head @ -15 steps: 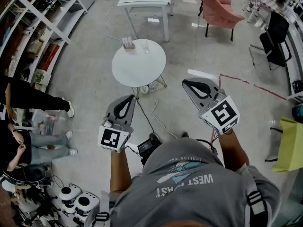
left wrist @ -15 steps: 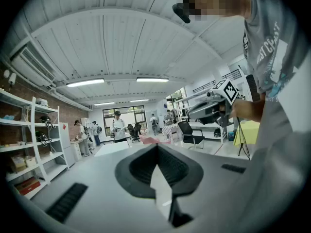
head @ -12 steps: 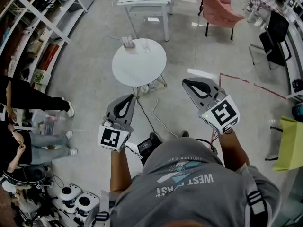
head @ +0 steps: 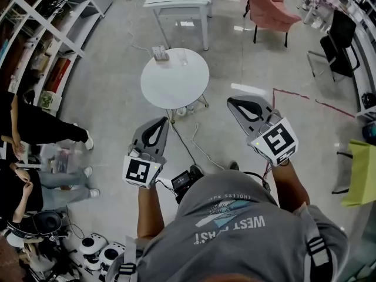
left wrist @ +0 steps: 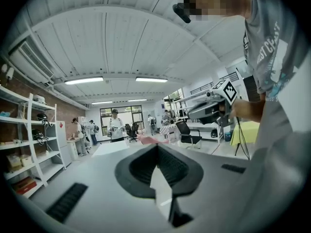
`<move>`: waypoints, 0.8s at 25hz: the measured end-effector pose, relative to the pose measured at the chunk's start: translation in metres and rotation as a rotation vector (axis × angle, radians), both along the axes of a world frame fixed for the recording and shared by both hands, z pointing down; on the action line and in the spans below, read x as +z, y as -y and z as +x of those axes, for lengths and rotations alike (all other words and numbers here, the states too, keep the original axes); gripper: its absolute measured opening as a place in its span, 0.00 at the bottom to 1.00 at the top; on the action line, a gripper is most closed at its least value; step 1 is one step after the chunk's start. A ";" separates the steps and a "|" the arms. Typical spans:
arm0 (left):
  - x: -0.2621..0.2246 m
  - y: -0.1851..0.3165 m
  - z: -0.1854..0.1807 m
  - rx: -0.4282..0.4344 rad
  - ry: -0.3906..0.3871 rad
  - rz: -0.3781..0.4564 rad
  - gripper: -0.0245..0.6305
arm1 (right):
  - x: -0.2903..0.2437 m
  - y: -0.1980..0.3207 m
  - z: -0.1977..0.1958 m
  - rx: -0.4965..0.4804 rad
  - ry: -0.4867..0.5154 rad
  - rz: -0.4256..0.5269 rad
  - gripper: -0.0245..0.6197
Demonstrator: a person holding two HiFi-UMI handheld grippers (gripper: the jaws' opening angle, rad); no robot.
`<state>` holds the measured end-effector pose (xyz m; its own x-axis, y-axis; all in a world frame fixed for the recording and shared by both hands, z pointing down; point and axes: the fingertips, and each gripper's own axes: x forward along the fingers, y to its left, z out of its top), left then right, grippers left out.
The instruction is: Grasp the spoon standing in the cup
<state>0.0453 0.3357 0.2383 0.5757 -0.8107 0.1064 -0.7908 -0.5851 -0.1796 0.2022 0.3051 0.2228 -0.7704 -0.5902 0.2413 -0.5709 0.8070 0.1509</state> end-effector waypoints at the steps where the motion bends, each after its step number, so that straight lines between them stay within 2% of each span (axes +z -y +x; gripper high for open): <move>1: -0.001 0.002 -0.003 0.001 -0.010 0.001 0.04 | 0.001 0.001 -0.004 0.004 0.000 -0.001 0.04; 6: 0.001 0.007 -0.026 0.014 -0.015 -0.001 0.04 | -0.006 0.009 -0.024 0.022 0.034 0.014 0.04; 11: 0.009 0.012 -0.058 0.038 -0.011 0.008 0.04 | -0.007 0.014 -0.046 0.083 0.084 0.023 0.04; 15: 0.011 0.014 -0.081 0.056 -0.020 0.012 0.04 | -0.004 0.013 -0.066 0.116 0.081 0.020 0.04; 20: 0.016 0.028 -0.089 0.065 -0.030 0.000 0.04 | -0.007 0.029 -0.066 0.143 0.060 0.025 0.04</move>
